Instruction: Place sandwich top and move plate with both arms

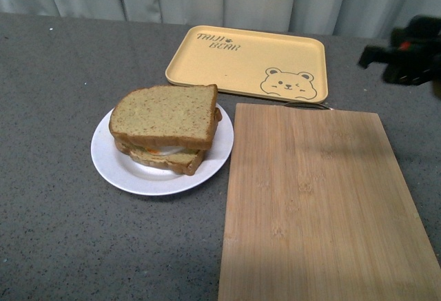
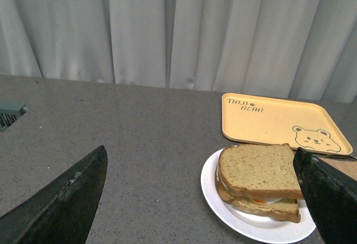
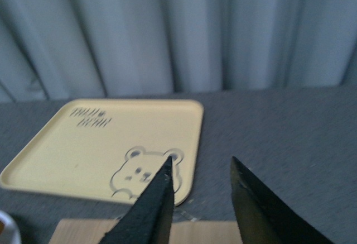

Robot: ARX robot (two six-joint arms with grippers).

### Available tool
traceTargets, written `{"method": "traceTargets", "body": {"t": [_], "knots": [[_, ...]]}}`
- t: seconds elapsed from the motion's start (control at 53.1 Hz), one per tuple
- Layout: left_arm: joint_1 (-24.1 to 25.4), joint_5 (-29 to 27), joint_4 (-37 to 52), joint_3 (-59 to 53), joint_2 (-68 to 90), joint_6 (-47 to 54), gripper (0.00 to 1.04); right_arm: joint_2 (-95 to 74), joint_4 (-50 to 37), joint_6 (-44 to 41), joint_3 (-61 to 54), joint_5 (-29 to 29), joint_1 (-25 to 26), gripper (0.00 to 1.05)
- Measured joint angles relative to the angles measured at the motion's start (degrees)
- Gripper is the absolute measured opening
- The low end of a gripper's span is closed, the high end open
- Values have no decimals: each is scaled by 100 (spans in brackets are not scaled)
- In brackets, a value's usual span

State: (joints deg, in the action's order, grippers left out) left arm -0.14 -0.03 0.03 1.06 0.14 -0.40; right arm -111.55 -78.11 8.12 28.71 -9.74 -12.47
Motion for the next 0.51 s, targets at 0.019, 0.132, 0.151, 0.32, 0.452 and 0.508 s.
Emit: {"method": "traceTargets", "body": {"t": [0.019,0.132,0.151,0.32,0.452,0.508], "knots": [[0,2,0,0,0,0,98,72,-72,-63,-79,-26,33,23],[0,4,0,0,0,0,98,223,-177,-111,-306,-81,120,5],[0,4,0,0,0,0,98,225,-179,-114,-328,-81,127,2],[0,-13,0,0,-9,0,98,1412,31,-555,-1478,376,446,1],[2,-11,-2,0,-11,0,98,2879,348,-693,-2181,385,706,1],[2,7,-2,0,-11,0,98,3287,579,-732,-2328,466,754,1]]}}
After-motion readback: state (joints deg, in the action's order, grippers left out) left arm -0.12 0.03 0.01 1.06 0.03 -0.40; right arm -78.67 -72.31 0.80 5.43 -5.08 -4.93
